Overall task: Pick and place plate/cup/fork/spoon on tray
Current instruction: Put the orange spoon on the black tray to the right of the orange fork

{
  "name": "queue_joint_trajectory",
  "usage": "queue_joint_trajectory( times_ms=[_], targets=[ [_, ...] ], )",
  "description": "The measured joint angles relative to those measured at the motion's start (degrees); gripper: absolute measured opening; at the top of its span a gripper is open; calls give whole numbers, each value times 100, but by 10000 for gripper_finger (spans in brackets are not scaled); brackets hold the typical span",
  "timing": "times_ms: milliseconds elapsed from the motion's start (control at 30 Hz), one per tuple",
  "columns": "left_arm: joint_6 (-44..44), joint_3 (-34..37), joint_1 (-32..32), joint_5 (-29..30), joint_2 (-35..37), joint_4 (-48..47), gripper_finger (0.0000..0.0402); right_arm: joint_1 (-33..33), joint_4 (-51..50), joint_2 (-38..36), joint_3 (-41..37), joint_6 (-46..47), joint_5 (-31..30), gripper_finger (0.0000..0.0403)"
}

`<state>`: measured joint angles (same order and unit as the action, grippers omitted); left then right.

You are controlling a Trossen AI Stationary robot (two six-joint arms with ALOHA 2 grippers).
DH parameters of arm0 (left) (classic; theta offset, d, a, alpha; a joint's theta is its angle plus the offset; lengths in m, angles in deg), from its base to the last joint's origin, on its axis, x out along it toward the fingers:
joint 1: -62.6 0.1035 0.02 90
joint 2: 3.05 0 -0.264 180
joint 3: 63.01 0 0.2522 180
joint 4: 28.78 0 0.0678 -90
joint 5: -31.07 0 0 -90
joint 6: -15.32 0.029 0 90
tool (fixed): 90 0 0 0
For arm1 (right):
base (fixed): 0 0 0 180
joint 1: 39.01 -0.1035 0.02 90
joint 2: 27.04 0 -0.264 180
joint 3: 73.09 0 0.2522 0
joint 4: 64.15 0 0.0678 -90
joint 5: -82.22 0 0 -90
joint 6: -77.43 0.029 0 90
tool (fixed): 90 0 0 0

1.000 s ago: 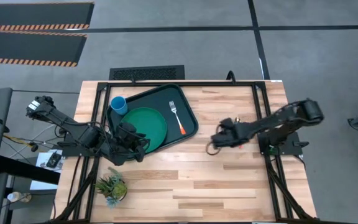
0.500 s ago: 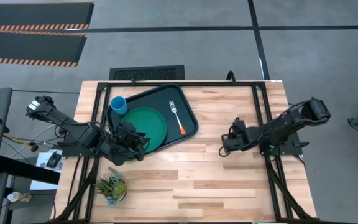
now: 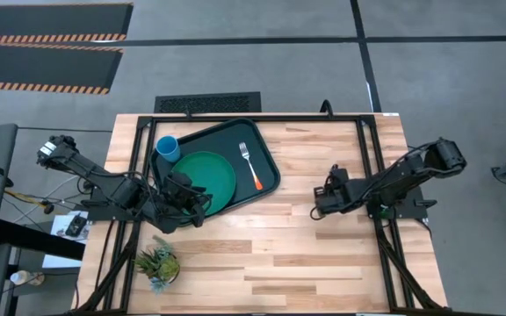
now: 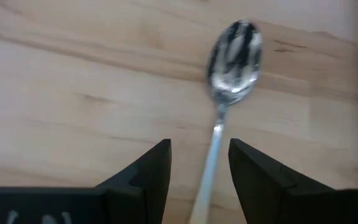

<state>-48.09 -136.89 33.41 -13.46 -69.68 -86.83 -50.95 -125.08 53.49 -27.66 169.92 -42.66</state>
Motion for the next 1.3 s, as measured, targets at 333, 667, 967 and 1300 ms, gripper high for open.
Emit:
queue_joint_trajectory(
  times_ms=[333,667,967,1300],
  targets=[
    [-6,0,0,-2,0,1,133,54,253,585,-4,160,-113,182],
    [-30,0,3,-53,0,2,133,-7,453,975,9,251,-241,149],
    [-28,0,2,-36,0,2,133,-2,650,980,6,352,-128,46],
    [-26,0,2,-44,0,1,133,9,588,879,213,447,88,8]
  ],
)
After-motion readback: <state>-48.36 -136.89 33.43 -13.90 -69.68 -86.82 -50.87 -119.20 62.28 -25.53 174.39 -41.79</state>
